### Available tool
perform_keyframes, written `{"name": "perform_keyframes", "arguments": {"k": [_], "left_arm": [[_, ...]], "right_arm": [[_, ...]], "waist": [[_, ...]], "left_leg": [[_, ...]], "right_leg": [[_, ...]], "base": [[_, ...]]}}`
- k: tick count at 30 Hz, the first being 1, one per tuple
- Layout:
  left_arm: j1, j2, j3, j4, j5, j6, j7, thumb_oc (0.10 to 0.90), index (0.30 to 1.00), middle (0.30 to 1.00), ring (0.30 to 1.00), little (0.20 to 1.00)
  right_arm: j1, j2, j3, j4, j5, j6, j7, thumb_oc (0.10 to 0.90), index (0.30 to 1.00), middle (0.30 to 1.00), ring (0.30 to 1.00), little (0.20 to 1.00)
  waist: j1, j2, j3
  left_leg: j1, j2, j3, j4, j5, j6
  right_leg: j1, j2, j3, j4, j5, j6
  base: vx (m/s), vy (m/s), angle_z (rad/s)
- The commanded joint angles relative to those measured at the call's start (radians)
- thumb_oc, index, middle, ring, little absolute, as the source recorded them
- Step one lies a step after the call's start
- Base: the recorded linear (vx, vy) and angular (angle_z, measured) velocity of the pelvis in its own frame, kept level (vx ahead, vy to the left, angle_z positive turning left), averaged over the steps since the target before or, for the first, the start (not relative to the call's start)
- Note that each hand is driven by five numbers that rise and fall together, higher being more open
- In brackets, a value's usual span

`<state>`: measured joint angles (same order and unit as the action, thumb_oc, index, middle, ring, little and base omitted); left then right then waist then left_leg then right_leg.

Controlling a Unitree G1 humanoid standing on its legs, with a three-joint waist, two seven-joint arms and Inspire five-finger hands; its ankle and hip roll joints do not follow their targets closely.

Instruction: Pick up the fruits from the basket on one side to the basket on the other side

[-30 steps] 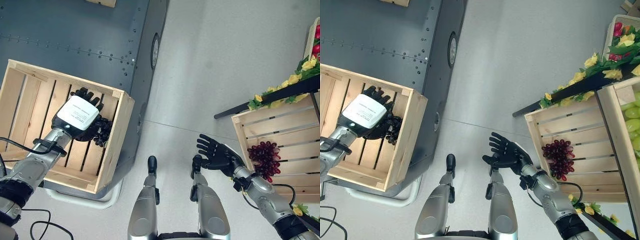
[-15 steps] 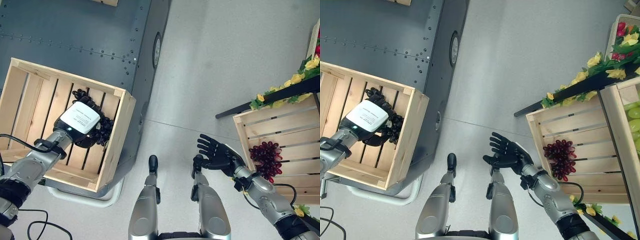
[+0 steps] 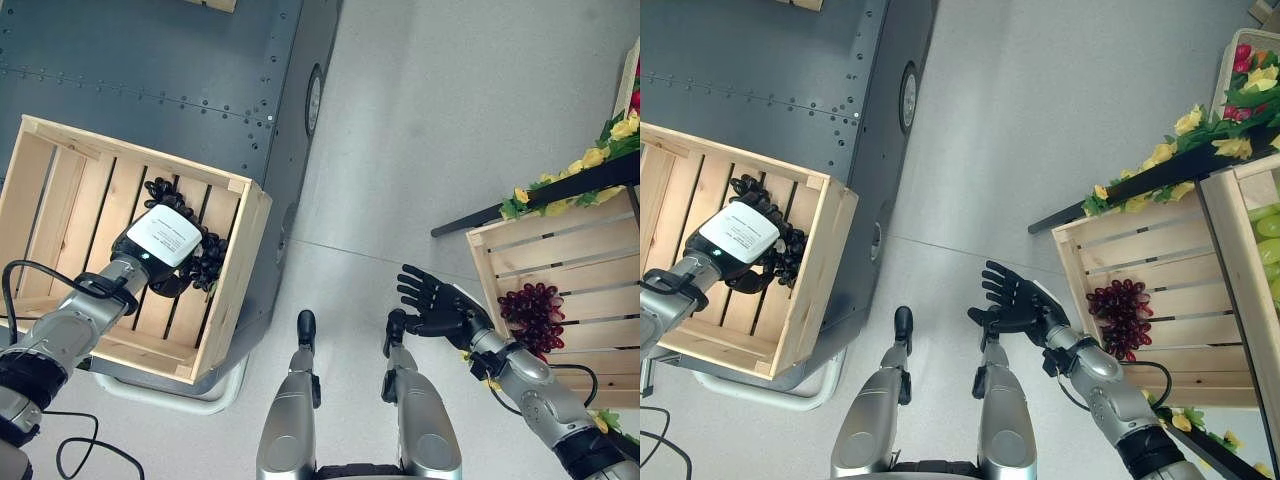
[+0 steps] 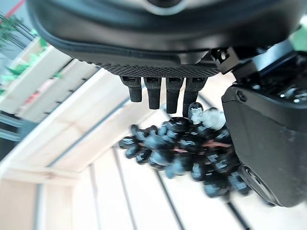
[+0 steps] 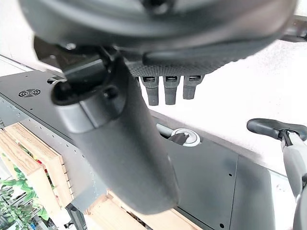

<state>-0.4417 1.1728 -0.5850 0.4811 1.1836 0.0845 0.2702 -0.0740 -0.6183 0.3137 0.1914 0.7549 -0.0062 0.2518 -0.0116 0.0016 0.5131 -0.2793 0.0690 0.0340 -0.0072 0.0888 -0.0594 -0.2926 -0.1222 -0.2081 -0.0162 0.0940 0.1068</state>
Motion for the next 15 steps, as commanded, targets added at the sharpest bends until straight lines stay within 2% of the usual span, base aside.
{"name": "perform_keyframes", "arguments": {"k": [1,4,15], "left_arm": [[-0.057,-0.026,0.028,0.063,0.085,0.168,-0.024,0.8,0.9,0.9,0.9,0.9],[-0.072,-0.074,0.008,0.085,0.113,0.221,-0.03,0.8,0.9,0.9,0.9,0.9],[-0.126,-0.187,-0.048,0.18,0.193,0.291,-0.081,0.8,0.9,0.9,0.9,0.9]], "right_arm": [[0.012,-0.031,-0.002,-0.105,0.054,-0.039,-0.016,0.8,0.9,0.9,0.9,0.9],[0.0,-0.015,0.014,-0.105,0.054,-0.043,-0.026,0.8,0.9,0.9,0.9,0.9],[-0.033,0.013,0.041,-0.088,0.043,-0.042,-0.037,0.8,0.9,0.9,0.9,0.9]], "waist": [[0.001,-0.026,-0.013],[0.002,-0.041,-0.011],[-0.003,-0.06,-0.008]], "left_leg": [[-0.041,-0.066,0.059,0.074,-0.033,0.005],[-0.042,-0.062,0.057,0.07,-0.031,0.005],[-0.047,-0.056,0.063,0.077,-0.031,0.003]], "right_leg": [[-0.072,0.012,-0.012,0.183,-0.067,0.042],[-0.075,0.017,-0.008,0.184,-0.066,0.042],[-0.08,0.017,-0.006,0.188,-0.065,0.043]], "base": [[0.01,-0.044,0.02],[0.01,-0.034,0.07],[0.01,-0.006,0.03]]}}
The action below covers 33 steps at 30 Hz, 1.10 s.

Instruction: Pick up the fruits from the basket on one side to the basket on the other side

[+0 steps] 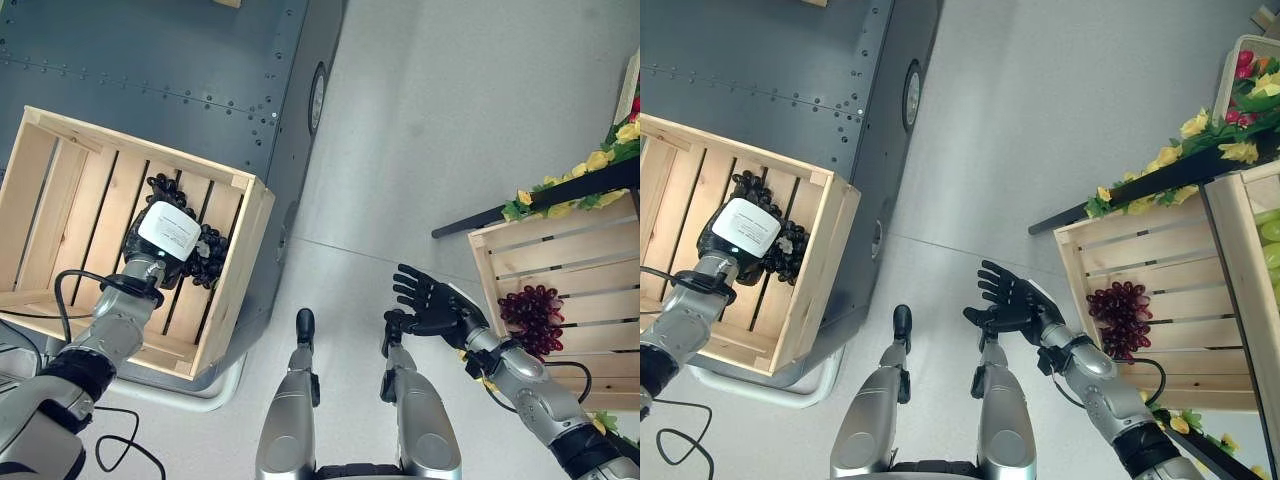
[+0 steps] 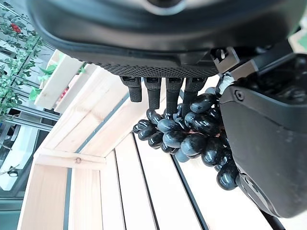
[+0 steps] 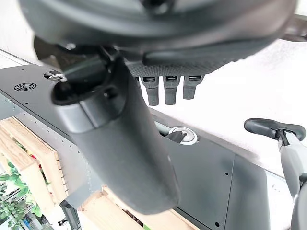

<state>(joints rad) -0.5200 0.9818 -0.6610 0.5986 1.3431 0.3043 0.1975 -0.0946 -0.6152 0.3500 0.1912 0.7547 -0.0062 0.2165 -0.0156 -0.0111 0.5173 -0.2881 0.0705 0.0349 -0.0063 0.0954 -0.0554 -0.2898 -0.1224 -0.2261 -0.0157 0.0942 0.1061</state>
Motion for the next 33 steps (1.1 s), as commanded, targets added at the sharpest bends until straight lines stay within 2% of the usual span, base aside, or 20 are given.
{"name": "perform_keyframes", "arguments": {"k": [1,6,12,13,14,15,23,31,33], "left_arm": [[-0.054,-0.012,0.018,0.065,0.043,0.086,-0.025,0.8,0.9,0.9,0.9,0.9],[-0.074,-0.04,0.003,0.068,0.053,0.106,-0.05,0.8,0.9,0.9,0.9,0.9],[-0.101,-0.055,-0.011,0.074,0.077,0.087,-0.093,0.8,0.9,0.9,0.9,0.9],[-0.105,-0.057,-0.014,0.078,0.079,0.082,-0.101,0.678,0.716,0.716,0.716,0.716],[-0.106,-0.059,-0.012,0.077,0.078,0.079,-0.1,0.522,0.484,0.484,0.484,0.484],[-0.108,-0.058,-0.014,0.077,0.066,0.077,-0.086,0.4,0.3,0.3,0.3,0.3],[-0.114,-0.062,-0.008,0.099,-0.011,0.077,-0.001,0.4,0.3,0.3,0.3,0.3],[-0.11,-0.058,0.019,0.135,-0.171,0.06,0.143,0.4,0.3,0.3,0.3,0.3],[-0.092,-0.056,0.043,0.157,-0.283,0.065,0.229,0.4,0.3,0.3,0.3,0.3]], "right_arm": [[-0.018,0.014,0.012,-0.084,0.042,-0.044,-0.009,0.8,0.9,0.9,0.9,0.9],[-0.03,0.022,0.021,-0.078,0.037,-0.047,-0.02,0.8,0.9,0.9,0.9,0.9],[-0.036,0.035,0.026,-0.075,0.04,-0.047,-0.026,0.8,0.9,0.9,0.9,0.9],[-0.037,0.037,0.026,-0.073,0.041,-0.048,-0.027,0.8,0.9,0.9,0.9,0.9],[-0.038,0.037,0.026,-0.074,0.042,-0.048,-0.028,0.8,0.9,0.9,0.9,0.9],[-0.038,0.038,0.027,-0.076,0.039,-0.047,-0.031,0.8,0.9,0.9,0.9,0.9],[-0.036,0.037,0.018,-0.077,0.032,-0.048,-0.029,0.8,0.9,0.9,0.9,0.9],[-0.038,0.041,0.014,-0.073,0.032,-0.055,-0.024,0.8,0.9,0.9,0.9,0.9],[-0.034,0.039,0.01,-0.075,0.035,-0.053,-0.023,0.8,0.9,0.9,0.9,0.9]], "waist": [[0.001,-0.048,-0.011],[0.0,-0.054,-0.007],[0.001,-0.067,-0.002],[0.001,-0.069,-0.002],[0.001,-0.07,0.0],[0.0,-0.071,0.0],[-0.002,-0.075,0.003],[0.002,-0.065,0.002],[0.002,-0.059,-0.002]], "left_leg": [[-0.038,-0.057,0.063,0.076,-0.038,-0.002],[-0.041,-0.054,0.065,0.077,-0.037,-0.003],[-0.045,-0.05,0.065,0.086,-0.04,-0.004],[-0.046,-0.05,0.064,0.086,-0.04,-0.004],[-0.046,-0.05,0.065,0.087,-0.039,-0.004],[-0.045,-0.049,0.066,0.084,-0.039,-0.004],[-0.055,-0.048,0.067,0.092,-0.038,-0.006],[-0.043,-0.051,0.066,0.088,-0.04,-0.004],[-0.041,-0.052,0.064,0.088,-0.038,-0.004]], "right_leg": [[-0.083,0.017,0.012,0.189,-0.065,0.044],[-0.087,0.018,0.012,0.193,-0.066,0.045],[-0.091,0.019,0.014,0.2,-0.066,0.047],[-0.092,0.019,0.014,0.2,-0.065,0.047],[-0.092,0.02,0.014,0.201,-0.065,0.047],[-0.091,0.02,0.014,0.2,-0.064,0.047],[-0.1,0.02,0.012,0.204,-0.064,0.046],[-0.088,0.014,0.01,0.201,-0.066,0.045],[-0.087,0.013,0.01,0.204,-0.068,0.045]], "base": [[0.0,0.0,0.0],[0.0,0.0,0.0],[0.0,0.0,0.0],[0.0,0.0,0.0],[0.0,0.0,0.0],[0.0,0.0,0.0],[0.0,0.0,0.0],[0.0,0.0,0.0],[0.0,0.0,0.0]]}}
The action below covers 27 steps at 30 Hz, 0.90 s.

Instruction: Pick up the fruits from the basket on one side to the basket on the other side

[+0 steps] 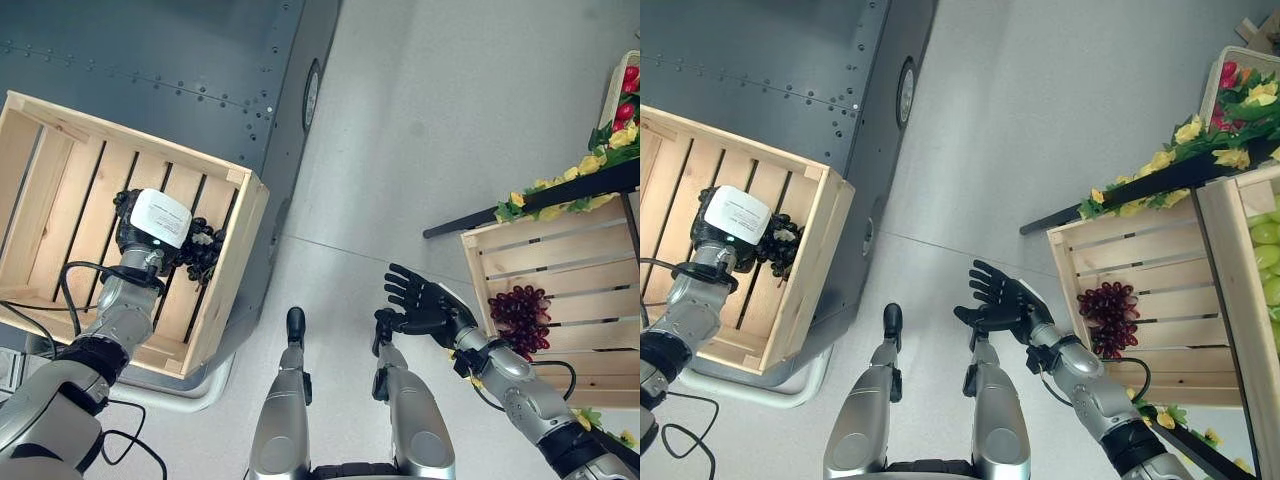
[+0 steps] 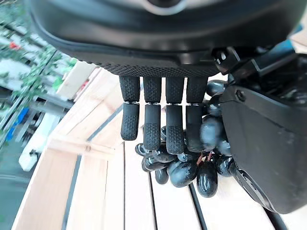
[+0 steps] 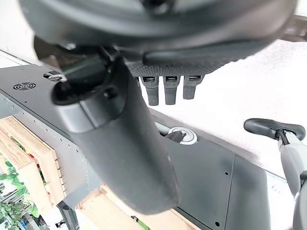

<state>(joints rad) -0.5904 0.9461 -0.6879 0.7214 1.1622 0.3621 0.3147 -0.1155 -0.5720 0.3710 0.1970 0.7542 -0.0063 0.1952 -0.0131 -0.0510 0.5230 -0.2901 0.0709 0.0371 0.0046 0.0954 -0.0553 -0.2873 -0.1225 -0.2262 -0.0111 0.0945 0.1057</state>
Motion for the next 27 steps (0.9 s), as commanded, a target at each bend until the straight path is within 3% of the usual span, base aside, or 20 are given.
{"name": "perform_keyframes", "arguments": {"k": [1,5,13,19,27], "left_arm": [[-0.006,-0.018,0.093,0.043,-0.188,0.008,0.182,0.4,0.3,0.3,0.3,0.3],[0.046,-0.02,0.185,0.068,-0.347,-0.045,0.378,0.4,0.3,0.3,0.3,0.3],[0.178,-0.042,0.356,-0.008,-0.358,-0.096,0.536,0.4,0.3,0.3,0.3,0.3],[0.259,-0.058,0.432,-0.097,-0.337,-0.092,0.558,0.4,0.3,0.3,0.3,0.3],[0.289,-0.063,0.453,-0.129,-0.323,-0.086,0.538,0.4,0.3,0.3,0.3,0.3]], "right_arm": [[-0.008,-0.007,-0.014,-0.083,0.036,-0.053,0.0,0.8,0.9,0.9,0.9,0.9],[0.021,0.001,-0.035,-0.085,0.028,-0.054,0.011,0.8,0.9,0.9,0.9,0.9],[0.074,0.028,-0.064,-0.11,0.0,-0.043,0.015,0.8,0.9,0.9,0.9,0.9],[0.109,0.045,-0.074,-0.139,-0.008,-0.034,0.009,0.8,0.9,0.9,0.9,0.9],[0.116,0.048,-0.074,-0.151,-0.013,-0.026,0.007,0.8,0.9,0.9,0.9,0.9]], "waist": [[0.001,-0.014,-0.011],[0.006,0.001,-0.028],[0.023,0.025,-0.062],[0.034,0.026,-0.085],[0.036,0.029,-0.09]], "left_leg": [[-0.037,-0.052,0.061,0.076,-0.037,-0.004],[-0.017,-0.057,0.058,0.064,-0.038,-0.002],[0.012,-0.069,0.04,0.045,-0.041,0.002],[0.037,-0.073,0.03,0.029,-0.045,0.005],[0.048,-0.075,0.025,0.027,-0.045,0.007]], "right_leg": [[-0.087,0.011,0.011,0.2,-0.07,0.044],[-0.07,0.003,0.005,0.195,-0.076,0.043],[-0.045,-0.007,-0.009,0.196,-0.091,0.038],[-0.023,-0.01,-0.019,0.19,-0.098,0.037],[-0.017,-0.007,-0.022,0.198,-0.105,0.033]], "base": [[0.0,0.0,0.0],[0.0,0.0,0.0],[0.0,0.0,0.0],[0.02,-0.028,0.01],[0.0,0.0,0.0]]}}
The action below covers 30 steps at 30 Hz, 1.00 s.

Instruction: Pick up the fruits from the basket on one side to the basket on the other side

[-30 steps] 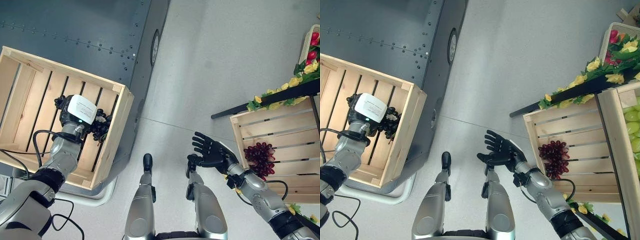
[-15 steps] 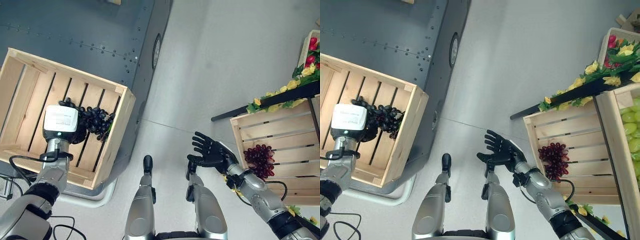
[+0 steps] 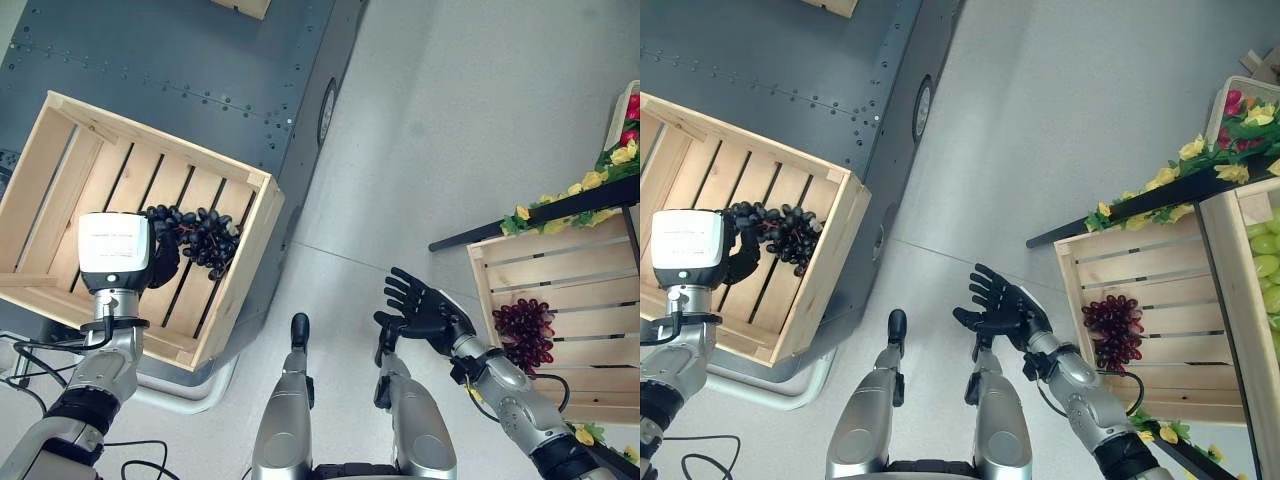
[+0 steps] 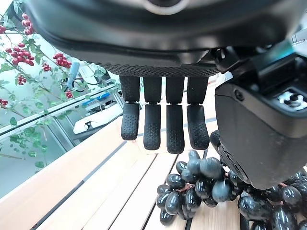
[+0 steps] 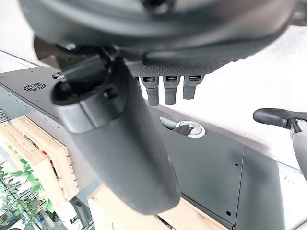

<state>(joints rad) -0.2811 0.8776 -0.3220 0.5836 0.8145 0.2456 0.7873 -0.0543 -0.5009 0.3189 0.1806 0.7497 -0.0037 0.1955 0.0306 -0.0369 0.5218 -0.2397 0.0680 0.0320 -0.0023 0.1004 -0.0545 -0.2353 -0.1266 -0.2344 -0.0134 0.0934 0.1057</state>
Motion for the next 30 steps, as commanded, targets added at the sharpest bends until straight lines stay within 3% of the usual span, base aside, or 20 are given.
{"name": "perform_keyframes", "arguments": {"k": [1,4,5,6,7,8,9,30], "left_arm": [[-0.024,0.009,0.083,0.007,0.025,0.037,0.053,0.4,0.3,0.3,0.3,0.3],[-0.027,0.015,0.077,0.01,0.028,0.043,0.037,0.4,0.3,0.3,0.3,0.3],[-0.028,0.016,0.075,0.009,0.027,0.044,0.034,0.461,0.392,0.392,0.392,0.392],[-0.029,0.017,0.073,0.01,0.026,0.046,0.029,0.566,0.549,0.549,0.549,0.549],[-0.029,0.017,0.073,0.011,0.026,0.046,0.027,0.566,0.549,0.549,0.549,0.549],[-0.031,0.017,0.071,0.01,0.025,0.048,0.023,0.737,0.806,0.806,0.806,0.806],[-0.034,0.018,0.065,0.007,0.028,0.052,0.02,0.8,0.9,0.9,0.9,0.9],[-0.109,0.063,-0.02,0.023,0.089,0.099,-0.088,0.8,0.9,0.9,0.9,0.9]], "right_arm": [[0.053,-0.026,-0.021,-0.135,-0.006,-0.027,0.007,0.8,0.9,0.9,0.9,0.9],[0.05,-0.027,-0.021,-0.131,-0.007,-0.027,0.01,0.8,0.9,0.9,0.9,0.9],[0.05,-0.028,-0.021,-0.131,-0.006,-0.026,0.01,0.8,0.9,0.9,0.9,0.9],[0.049,-0.03,-0.023,-0.131,-0.005,-0.025,0.01,0.8,0.9,0.9,0.9,0.9],[0.048,-0.03,-0.024,-0.131,-0.005,-0.024,0.01,0.8,0.9,0.9,0.9,0.9],[0.045,-0.033,-0.023,-0.131,-0.004,-0.025,0.008,0.8,0.9,0.9,0.9,0.9],[0.042,-0.034,-0.024,-0.131,-0.002,-0.026,0.009,0.8,0.9,0.9,0.9,0.9],[0.008,-0.066,-0.029,-0.111,0.005,-0.025,0.02,0.8,0.9,0.9,0.9,0.9]], "waist": [[-0.008,0.015,-0.089],[-0.01,0.017,-0.086],[-0.01,0.017,-0.085],[-0.01,0.017,-0.083],[-0.01,0.017,-0.083],[-0.01,0.017,-0.08],[-0.01,0.017,-0.077],[-0.022,0.017,-0.042]], "left_leg": [[-0.002,-0.072,0.032,0.031,-0.049,0.006],[0.001,-0.071,0.034,0.026,-0.047,0.007],[0.0,-0.071,0.035,0.026,-0.047,0.007],[0.0,-0.072,0.035,0.025,-0.047,0.007],[-0.001,-0.072,0.036,0.025,-0.047,0.007],[-0.003,-0.071,0.038,0.024,-0.045,0.007],[-0.005,-0.071,0.039,0.024,-0.044,0.007],[-0.042,-0.07,0.05,0.045,-0.04,0.008]], "right_leg": [[-0.069,-0.001,-0.014,0.199,-0.104,0.033],[-0.069,0.001,-0.012,0.196,-0.102,0.034],[-0.069,0.0,-0.012,0.196,-0.101,0.034],[-0.07,0.001,-0.013,0.195,-0.1,0.034],[-0.07,0.001,-0.013,0.194,-0.1,0.034],[-0.072,0.001,-0.013,0.193,-0.098,0.035],[-0.075,0.002,-0.013,0.193,-0.096,0.036],[-0.11,0.004,0.001,0.202,-0.078,0.044]], "base": [[0.0,0.0,0.0],[0.0,0.0,0.0],[0.0,0.0,0.0],[0.0,0.0,0.0],[0.0,0.0,0.0],[0.0,0.0,0.0],[-0.04,0.014,0.0],[0.0,0.005,0.0]]}}
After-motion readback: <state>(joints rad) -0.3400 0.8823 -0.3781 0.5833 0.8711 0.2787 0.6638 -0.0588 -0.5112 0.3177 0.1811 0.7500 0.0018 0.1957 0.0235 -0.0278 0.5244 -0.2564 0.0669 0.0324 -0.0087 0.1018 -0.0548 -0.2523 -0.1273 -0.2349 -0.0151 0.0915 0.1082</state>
